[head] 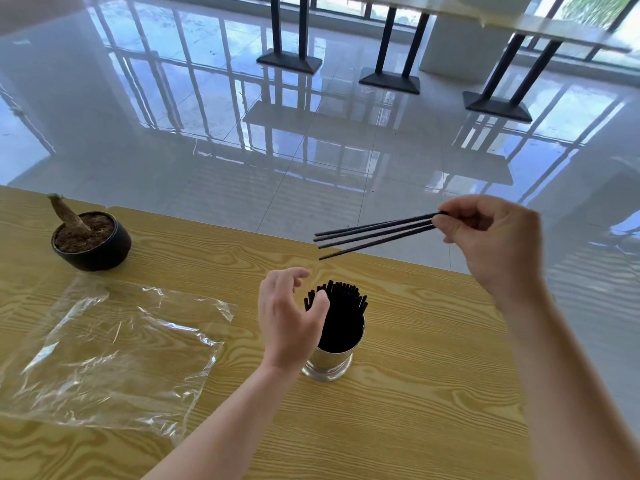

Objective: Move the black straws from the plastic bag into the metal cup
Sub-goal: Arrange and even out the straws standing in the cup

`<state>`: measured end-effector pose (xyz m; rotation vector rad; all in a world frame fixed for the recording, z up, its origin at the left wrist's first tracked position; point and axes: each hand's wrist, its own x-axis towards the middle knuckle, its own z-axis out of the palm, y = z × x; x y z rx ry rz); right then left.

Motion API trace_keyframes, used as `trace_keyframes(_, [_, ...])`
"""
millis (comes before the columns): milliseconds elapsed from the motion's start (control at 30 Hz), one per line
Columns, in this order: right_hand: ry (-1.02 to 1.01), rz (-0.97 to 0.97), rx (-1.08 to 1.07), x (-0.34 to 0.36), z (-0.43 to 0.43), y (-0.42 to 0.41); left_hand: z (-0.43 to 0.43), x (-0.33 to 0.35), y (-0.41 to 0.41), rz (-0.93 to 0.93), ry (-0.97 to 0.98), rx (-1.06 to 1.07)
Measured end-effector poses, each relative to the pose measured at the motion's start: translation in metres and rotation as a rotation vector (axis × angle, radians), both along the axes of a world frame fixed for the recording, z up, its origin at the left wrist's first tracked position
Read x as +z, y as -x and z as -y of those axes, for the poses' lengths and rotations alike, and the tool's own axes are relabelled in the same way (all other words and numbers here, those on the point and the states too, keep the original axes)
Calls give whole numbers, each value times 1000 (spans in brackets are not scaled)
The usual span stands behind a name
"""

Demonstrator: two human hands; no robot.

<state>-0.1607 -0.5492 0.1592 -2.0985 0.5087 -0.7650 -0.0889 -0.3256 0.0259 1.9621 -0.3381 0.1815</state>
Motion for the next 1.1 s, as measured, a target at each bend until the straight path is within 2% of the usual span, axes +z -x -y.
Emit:
trace_keyframes(67, [-86,88,-64,-14,-3,8,1,13,3,128,-31,46])
trace_keyframes(133, [-219,179,-113,-32,-11,14,6,27,5,110,6,-48])
trace_keyframes(167, [-298,221,-128,-41,-18,16,9,37,6,24,86,-137])
trace_keyframes(233, [-461,280,-143,-58,-35,18,17,54,5,-307,317,-290])
trace_keyframes(300, [-599,308,-129,-70,-52,21,24,67,2,-588,557,-327])
trace_keyframes(367, [-693,306,-86,-83,-67,25,27,74,-3,-707,704,-269])
trace_keyframes(433, [-755,273,-46,-95,-78,30,26,76,-8,-761,752,-212])
trace_keyframes(533, [-805,160,21,-108,-88,36,20,69,-9,-659,647,-206])
trace_keyframes(600, [-730,31,96,-112,-90,38,15,65,-8,-504,498,-204])
trace_keyframes(700, [-444,-136,129,-111,-87,35,6,62,-3,-276,304,-256])
trace_keyframes(833, [-157,-195,105,-93,-83,26,-2,66,-2,-126,207,-281])
trace_keyframes(933, [87,-237,51,-71,-79,16,-6,68,-2,24,45,-315])
trace_keyframes(1000, [21,-149,97,-51,-79,7,-7,68,1,89,-51,-358])
trace_keyframes(1100, [-136,-66,302,-26,-88,-11,-6,65,4,106,-108,-401])
